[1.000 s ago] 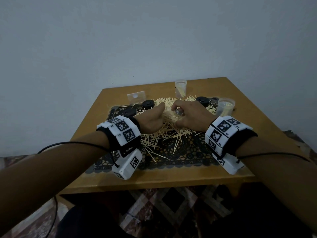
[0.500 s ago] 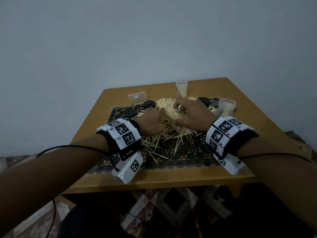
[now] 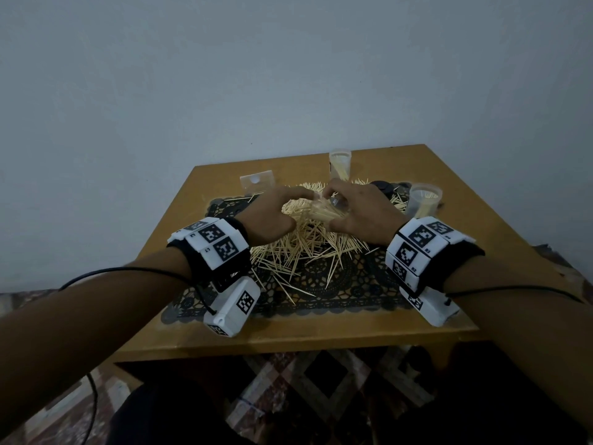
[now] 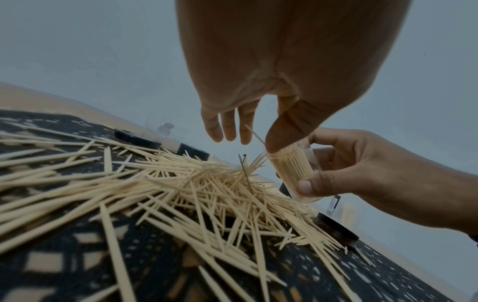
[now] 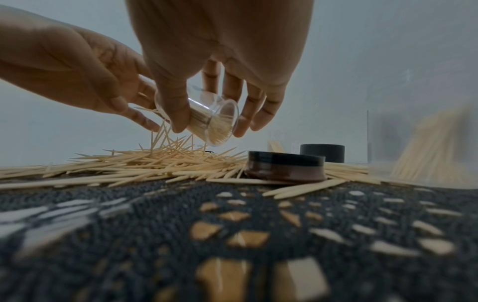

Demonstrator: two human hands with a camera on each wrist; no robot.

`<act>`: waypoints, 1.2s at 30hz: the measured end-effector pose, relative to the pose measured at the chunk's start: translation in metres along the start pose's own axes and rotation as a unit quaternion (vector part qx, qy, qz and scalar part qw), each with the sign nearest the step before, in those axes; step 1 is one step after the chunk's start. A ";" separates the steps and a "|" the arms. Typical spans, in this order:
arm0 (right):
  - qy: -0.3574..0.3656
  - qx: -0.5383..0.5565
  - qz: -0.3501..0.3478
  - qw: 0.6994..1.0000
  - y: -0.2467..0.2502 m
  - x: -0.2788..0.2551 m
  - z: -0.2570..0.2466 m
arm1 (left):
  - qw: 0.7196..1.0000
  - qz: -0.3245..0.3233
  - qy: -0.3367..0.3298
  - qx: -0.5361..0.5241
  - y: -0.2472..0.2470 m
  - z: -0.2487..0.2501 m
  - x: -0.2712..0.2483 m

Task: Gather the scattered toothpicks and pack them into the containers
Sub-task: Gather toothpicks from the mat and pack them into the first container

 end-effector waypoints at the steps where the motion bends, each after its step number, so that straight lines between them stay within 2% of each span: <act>1: 0.003 0.001 0.000 1.000 0.000 0.000 0.000 | 1.000 -0.007 -0.005 0.005 -0.001 0.000 0.000; 11: 0.014 -0.002 0.004 1.000 0.000 0.000 -0.001 | 0.997 -0.058 0.046 0.013 0.001 -0.007 0.008; 13: 0.012 -0.005 0.007 1.000 0.000 0.000 0.000 | 0.998 -0.041 0.050 -0.002 0.003 -0.011 0.010; 17: 0.000 -0.013 0.004 1.000 -0.001 0.001 0.002 | 0.992 0.047 0.109 -0.052 0.016 -0.023 0.011; 20: -0.012 -0.018 -0.003 1.000 -0.002 0.002 0.004 | 0.987 0.062 0.124 0.077 0.025 -0.040 0.008; 22: -0.017 -0.026 -0.006 0.999 -0.002 0.002 0.004 | 0.972 0.010 0.122 0.199 0.026 -0.051 0.002; 24: -0.019 -0.036 -0.009 0.999 -0.002 0.002 0.004 | 0.955 -0.065 0.133 0.257 0.021 -0.059 -0.007; 25: -0.021 -0.037 -0.011 0.999 -0.003 0.002 0.004 | 0.950 -0.096 0.139 0.263 0.017 -0.061 -0.010; 27: -0.022 -0.037 -0.014 0.999 -0.002 0.002 0.004 | 0.945 -0.118 0.132 0.274 0.008 -0.062 -0.014; 36: -0.022 -0.035 -0.013 0.999 -0.002 0.001 0.004 | 0.959 -0.054 0.139 0.243 -0.017 -0.044 -0.009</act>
Point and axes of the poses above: each hand's wrist, its own x-axis towards the middle knuckle, its own y-axis out of the back of the hand, z = x × y, the point moved 3 cm from there along x, towards the middle knuckle, and after that the axes turned 14 degrees about z, right-handed, at the moved point
